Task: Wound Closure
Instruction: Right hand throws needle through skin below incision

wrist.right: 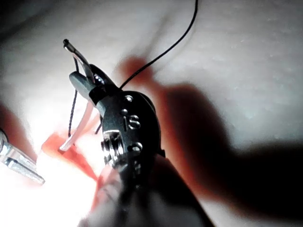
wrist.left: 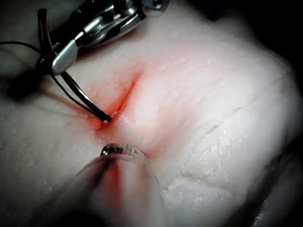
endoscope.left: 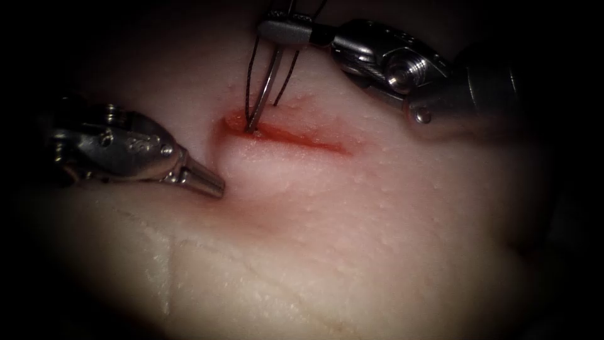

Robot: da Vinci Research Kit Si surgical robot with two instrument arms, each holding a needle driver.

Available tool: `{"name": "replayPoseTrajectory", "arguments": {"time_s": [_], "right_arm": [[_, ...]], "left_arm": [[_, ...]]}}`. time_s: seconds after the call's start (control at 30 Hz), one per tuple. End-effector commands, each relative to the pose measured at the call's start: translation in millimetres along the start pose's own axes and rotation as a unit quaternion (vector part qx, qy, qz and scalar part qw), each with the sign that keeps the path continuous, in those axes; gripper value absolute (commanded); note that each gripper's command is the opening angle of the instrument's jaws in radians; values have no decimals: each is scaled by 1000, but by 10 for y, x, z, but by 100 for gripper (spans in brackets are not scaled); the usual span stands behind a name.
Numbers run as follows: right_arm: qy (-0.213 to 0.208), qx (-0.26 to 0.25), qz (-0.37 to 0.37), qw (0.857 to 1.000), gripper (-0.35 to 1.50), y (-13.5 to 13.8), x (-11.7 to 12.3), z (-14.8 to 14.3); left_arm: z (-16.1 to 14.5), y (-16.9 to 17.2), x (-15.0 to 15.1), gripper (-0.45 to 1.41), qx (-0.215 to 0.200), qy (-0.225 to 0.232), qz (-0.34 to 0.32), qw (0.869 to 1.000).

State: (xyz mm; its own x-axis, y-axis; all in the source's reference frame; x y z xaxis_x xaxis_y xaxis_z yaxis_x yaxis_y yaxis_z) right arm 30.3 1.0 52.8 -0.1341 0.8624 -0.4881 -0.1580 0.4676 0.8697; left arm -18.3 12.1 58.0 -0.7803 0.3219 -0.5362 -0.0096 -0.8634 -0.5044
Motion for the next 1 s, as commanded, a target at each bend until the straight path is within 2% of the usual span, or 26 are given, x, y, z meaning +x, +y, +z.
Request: {"name": "replayPoseTrajectory", "arguments": {"time_s": [0.03, 0.43, 0.7, 1.0], "right_arm": [[-3, 8, 0, 1000, -35, -1, -8, 5], [-10, 28, 13, 999, -35, -6, -13, 7], [10, 39, 54, 998, -35, -6, -15, 7], [16, 53, 114, 992, -35, -7, -26, 8]], "left_arm": [[9, 5, -1, -45, -2, 0, 0, 1000], [10, 5, -1, -45, -2, 0, 0, 1000], [13, 6, -3, -45, 0, 0, 1, 1000], [13, 5, -4, -45, 0, 0, 1, 1000]]}}
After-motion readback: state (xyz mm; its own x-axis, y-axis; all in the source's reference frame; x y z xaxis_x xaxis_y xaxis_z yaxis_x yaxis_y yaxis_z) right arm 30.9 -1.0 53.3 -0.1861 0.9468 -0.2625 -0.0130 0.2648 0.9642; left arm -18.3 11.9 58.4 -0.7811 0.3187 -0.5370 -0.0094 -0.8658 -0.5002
